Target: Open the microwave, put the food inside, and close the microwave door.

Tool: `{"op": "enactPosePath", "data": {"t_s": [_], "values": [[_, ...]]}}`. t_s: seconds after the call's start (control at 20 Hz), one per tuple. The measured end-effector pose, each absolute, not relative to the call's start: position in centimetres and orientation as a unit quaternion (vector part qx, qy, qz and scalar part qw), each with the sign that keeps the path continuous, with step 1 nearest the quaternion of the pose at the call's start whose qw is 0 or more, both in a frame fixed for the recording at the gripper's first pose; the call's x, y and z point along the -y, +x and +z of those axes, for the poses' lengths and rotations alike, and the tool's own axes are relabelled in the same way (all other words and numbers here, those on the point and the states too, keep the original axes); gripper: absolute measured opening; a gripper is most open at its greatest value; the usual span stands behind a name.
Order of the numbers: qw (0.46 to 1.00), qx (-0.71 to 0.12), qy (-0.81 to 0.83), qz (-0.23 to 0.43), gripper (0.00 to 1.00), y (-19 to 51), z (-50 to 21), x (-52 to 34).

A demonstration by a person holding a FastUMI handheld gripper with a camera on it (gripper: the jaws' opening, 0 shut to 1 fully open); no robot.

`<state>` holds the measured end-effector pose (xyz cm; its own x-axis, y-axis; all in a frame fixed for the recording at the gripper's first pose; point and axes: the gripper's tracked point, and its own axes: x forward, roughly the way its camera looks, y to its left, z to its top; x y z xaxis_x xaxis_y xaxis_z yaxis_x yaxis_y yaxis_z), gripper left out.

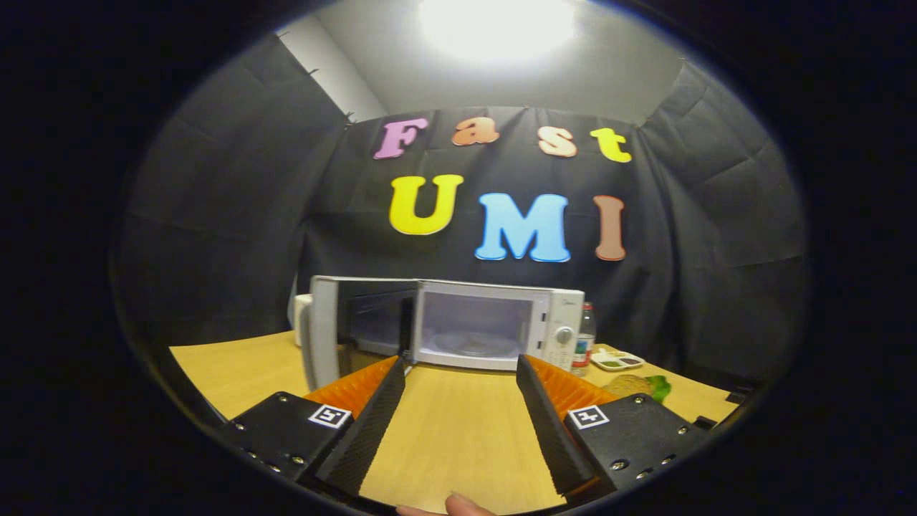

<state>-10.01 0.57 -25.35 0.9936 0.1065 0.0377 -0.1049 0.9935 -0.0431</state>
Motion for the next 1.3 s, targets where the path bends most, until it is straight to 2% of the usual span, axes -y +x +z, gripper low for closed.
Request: {"op": "enactPosePath", "data": {"t_s": [0.25, 0.45, 0.8, 0.95, 1.05, 1.1, 1.15, 1.2, 1.3], "values": [[0.997, 0.007, -0.014, -0.072, 0.95, -8.3, -27.6, 11.2], [0.993, -0.009, -0.008, -0.120, 0.95, -7.1, -29.8, 16.6], [0.988, -0.075, 0.093, -0.097, 0.95, -4.2, -35.5, 18.8], [0.972, -0.117, 0.197, -0.051, 0.99, -3.6, -38.3, 17.3], [0.952, -0.135, 0.275, -0.008, 0.91, -3.2, -39.0, 15.8], [0.945, -0.138, 0.295, 0.003, 0.81, -2.9, -39.2, 15.5], [0.941, -0.137, 0.308, 0.014, 0.77, -2.8, -39.2, 15.3], [0.938, -0.135, 0.319, 0.021, 0.56, -2.8, -38.9, 15.0], [0.940, -0.132, 0.313, 0.023, 0.38, -3.0, -38.8, 14.8]]}}
